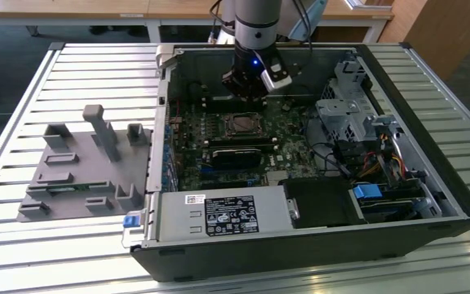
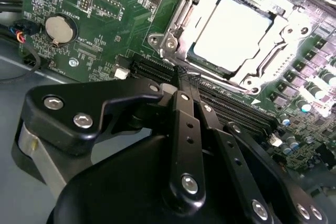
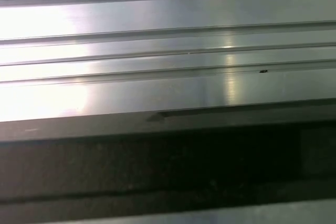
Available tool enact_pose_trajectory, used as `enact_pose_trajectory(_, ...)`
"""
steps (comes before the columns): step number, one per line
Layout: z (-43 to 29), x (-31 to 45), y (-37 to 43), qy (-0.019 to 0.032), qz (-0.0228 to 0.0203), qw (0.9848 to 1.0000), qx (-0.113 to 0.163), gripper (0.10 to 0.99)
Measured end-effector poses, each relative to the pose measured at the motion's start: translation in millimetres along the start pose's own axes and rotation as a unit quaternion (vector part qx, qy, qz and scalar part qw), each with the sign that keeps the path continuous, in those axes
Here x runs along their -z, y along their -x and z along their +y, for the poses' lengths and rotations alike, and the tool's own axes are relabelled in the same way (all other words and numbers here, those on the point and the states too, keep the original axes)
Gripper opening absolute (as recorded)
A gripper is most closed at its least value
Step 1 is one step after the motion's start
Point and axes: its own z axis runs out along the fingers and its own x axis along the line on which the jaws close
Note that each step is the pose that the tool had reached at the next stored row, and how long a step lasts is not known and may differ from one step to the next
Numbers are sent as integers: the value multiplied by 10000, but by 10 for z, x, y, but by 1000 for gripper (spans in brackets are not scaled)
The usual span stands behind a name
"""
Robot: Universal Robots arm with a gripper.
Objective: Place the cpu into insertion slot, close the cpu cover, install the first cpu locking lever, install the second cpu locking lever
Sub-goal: 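Install the first cpu locking lever, then install the second cpu locking lever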
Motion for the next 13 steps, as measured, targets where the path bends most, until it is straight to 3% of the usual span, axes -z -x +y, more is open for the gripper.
enact_pose_trajectory(13, -44, 2, 6, 0, 0, 10000, 0, 106)
